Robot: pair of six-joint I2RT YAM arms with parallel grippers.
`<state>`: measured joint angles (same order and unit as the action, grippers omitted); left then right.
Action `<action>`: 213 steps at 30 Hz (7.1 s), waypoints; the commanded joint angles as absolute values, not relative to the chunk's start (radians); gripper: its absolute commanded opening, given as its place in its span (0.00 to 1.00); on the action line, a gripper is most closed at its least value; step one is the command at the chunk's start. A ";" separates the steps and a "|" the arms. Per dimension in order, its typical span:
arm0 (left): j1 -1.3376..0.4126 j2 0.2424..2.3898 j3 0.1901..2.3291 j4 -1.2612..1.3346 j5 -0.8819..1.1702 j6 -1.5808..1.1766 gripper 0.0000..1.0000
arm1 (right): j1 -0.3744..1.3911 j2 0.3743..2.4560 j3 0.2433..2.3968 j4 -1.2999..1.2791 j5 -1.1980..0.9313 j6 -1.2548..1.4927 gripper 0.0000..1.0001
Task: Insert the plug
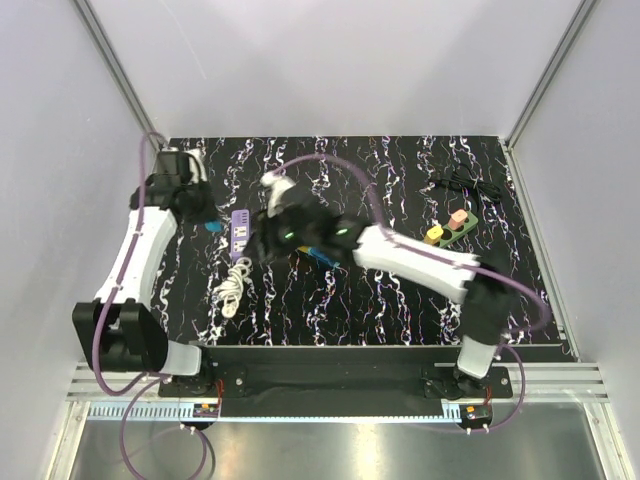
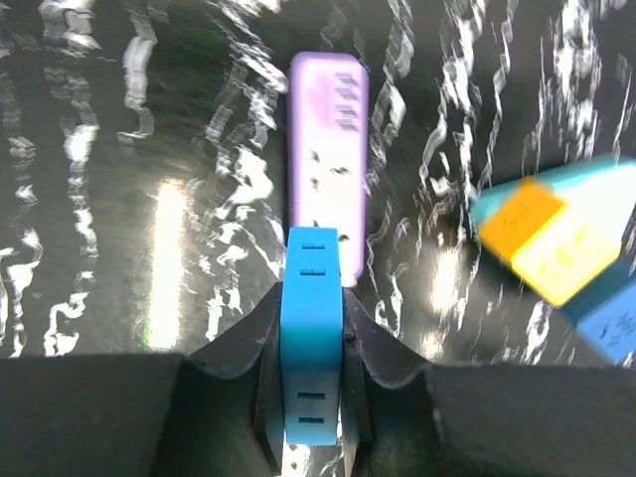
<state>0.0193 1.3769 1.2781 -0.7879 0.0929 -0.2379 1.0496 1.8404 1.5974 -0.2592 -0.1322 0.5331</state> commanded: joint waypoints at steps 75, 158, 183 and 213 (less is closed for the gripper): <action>-0.204 1.804 1.191 -0.648 0.005 -0.297 0.00 | 0.630 1.266 1.052 -0.353 -0.275 0.353 1.00; -0.196 1.756 1.115 -0.653 -0.129 -0.313 0.00 | 0.630 1.246 1.029 -0.330 -0.354 0.359 1.00; -0.196 1.737 1.328 -0.814 -0.117 -0.269 0.61 | 0.630 1.259 1.052 -0.333 -0.350 0.361 1.00; -0.405 1.116 1.310 -0.477 0.419 -0.212 0.99 | 0.629 0.967 1.203 -0.631 0.241 0.528 1.00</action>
